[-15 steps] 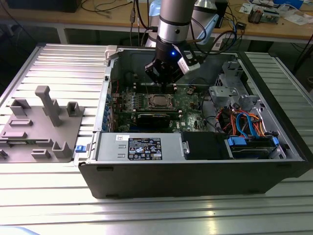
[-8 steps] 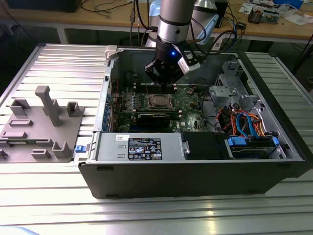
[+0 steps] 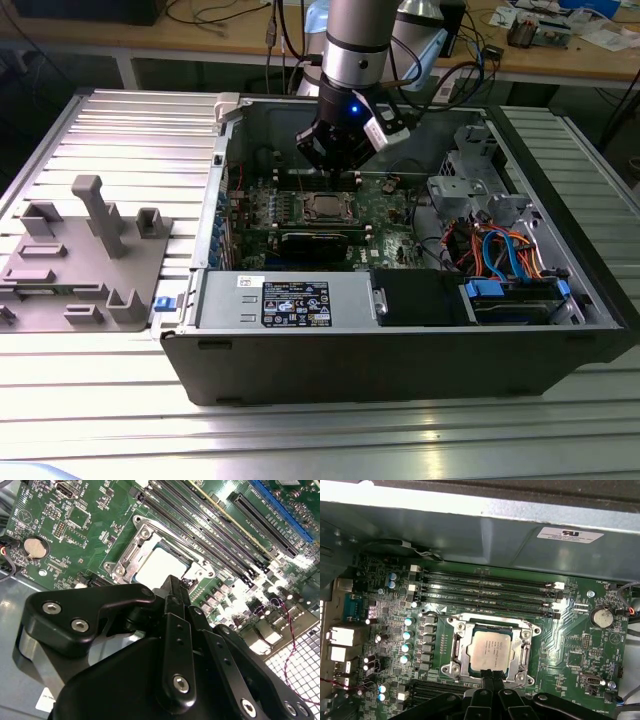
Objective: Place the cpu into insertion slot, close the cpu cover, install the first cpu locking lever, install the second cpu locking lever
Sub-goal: 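Install the first cpu locking lever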
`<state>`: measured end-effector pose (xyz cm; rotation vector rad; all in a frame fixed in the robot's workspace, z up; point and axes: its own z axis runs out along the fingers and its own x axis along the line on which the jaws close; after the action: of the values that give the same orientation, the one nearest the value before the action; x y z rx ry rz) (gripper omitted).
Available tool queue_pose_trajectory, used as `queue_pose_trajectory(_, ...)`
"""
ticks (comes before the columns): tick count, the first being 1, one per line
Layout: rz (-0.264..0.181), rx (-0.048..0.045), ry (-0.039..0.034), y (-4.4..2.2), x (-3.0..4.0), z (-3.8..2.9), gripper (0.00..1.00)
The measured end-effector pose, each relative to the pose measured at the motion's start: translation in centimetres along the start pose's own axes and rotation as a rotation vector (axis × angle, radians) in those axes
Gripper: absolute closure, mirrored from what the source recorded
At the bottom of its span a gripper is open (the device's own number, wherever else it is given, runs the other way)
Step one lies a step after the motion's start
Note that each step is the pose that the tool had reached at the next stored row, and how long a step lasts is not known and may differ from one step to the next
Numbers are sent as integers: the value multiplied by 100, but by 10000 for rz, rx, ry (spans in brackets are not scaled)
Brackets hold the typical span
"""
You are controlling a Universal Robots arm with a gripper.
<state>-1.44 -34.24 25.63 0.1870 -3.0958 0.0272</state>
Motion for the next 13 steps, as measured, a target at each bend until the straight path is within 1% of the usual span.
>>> queue_pose_trajectory(13,-100,4,-2,0,0,0,89)
